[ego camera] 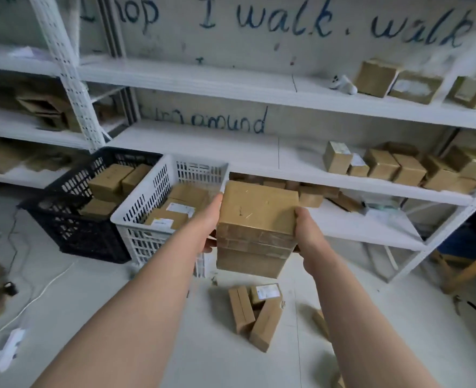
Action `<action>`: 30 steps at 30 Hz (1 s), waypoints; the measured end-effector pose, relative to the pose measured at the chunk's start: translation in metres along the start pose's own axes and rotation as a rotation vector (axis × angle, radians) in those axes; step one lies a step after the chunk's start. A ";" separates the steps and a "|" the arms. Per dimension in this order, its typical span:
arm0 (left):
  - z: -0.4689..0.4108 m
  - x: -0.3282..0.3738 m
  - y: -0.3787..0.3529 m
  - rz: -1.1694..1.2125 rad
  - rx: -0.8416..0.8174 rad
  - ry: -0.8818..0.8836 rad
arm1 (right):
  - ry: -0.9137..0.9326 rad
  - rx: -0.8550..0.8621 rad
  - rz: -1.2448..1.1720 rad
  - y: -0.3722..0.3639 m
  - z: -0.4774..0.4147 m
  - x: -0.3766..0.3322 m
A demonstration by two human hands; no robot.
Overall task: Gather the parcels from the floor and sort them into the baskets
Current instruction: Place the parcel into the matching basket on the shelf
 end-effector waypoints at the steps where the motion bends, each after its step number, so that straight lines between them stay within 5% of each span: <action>1: -0.008 0.003 0.022 0.040 0.007 -0.019 | 0.017 -0.015 0.008 -0.023 -0.005 -0.010; 12: -0.112 0.060 0.212 0.194 -0.026 -0.080 | -0.005 -0.104 -0.013 -0.230 -0.096 -0.067; 21: -0.239 0.086 0.228 0.328 -0.131 -0.032 | -0.039 -0.060 -0.151 -0.275 -0.213 -0.064; 30: -0.374 0.086 0.233 0.426 -0.004 0.082 | -0.215 -0.130 -0.232 -0.316 -0.339 -0.041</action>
Point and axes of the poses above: each hand's wrist, its own z-axis away from the middle knuckle, its own y-axis out of the back of the hand, x = y × z, the point moved 1 cm from there along -z, towards the middle knuckle, and after that the axes turned 3 degrees about y, right-handed, at the moved point
